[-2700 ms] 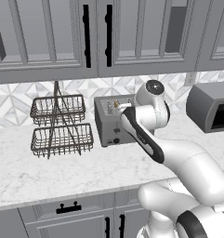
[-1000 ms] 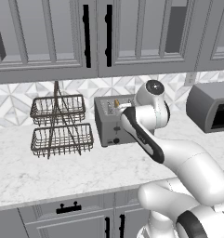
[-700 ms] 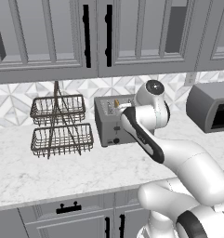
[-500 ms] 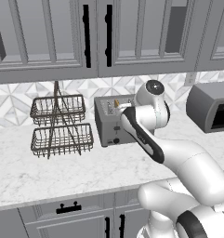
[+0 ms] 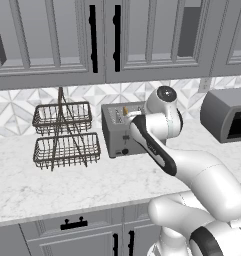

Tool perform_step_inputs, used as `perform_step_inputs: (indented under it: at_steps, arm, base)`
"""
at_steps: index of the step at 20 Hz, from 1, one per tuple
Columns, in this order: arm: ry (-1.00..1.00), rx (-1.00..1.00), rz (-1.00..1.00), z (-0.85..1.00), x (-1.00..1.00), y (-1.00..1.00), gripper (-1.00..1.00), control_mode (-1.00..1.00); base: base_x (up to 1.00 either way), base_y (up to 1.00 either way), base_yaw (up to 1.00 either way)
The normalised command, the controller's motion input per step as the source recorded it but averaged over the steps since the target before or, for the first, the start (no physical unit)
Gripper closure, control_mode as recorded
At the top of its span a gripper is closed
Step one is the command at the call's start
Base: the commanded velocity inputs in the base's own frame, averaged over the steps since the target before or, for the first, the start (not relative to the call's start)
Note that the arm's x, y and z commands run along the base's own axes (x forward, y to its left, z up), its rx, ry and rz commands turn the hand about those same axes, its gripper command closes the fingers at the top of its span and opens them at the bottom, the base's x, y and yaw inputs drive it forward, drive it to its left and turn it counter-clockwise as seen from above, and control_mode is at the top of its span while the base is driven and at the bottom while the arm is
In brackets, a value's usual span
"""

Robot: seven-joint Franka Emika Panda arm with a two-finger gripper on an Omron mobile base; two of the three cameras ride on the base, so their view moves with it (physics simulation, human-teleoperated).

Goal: Start the toaster. Once the lever pops up, take the bread to the plate on the dining counter.

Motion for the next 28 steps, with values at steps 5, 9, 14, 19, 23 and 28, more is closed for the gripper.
perform_step_inputs:
  at_steps: [5, 9, 14, 19, 23, 28]
  arm:
    - [0.00, 0.00, 0.00, 0.00, 0.00, 0.00, -1.00, -1.00]
    - [0.00, 0.00, 0.00, 0.00, 0.00, 0.00, -1.00, -1.00]
    - [0.00, 0.00, 0.00, 0.00, 0.00, 0.00, -1.00, -1.00]
    - [0.00, 0.00, 0.00, 0.00, 0.00, 0.00, -1.00, -1.00]
    - [0.00, 0.00, 0.00, 0.00, 0.00, 0.00, -1.00, -1.00]
    - [0.00, 0.00, 0.00, 0.00, 0.00, 0.00, -1.00, -1.00]
  base:
    - [0.00, 0.00, 0.00]
    - [0.00, 0.00, 0.00]
    - [0.00, 0.00, 0.00]
    - [0.00, 0.00, 0.00]
    - [0.00, 0.00, 0.00]
    - [0.00, 0.00, 0.00]
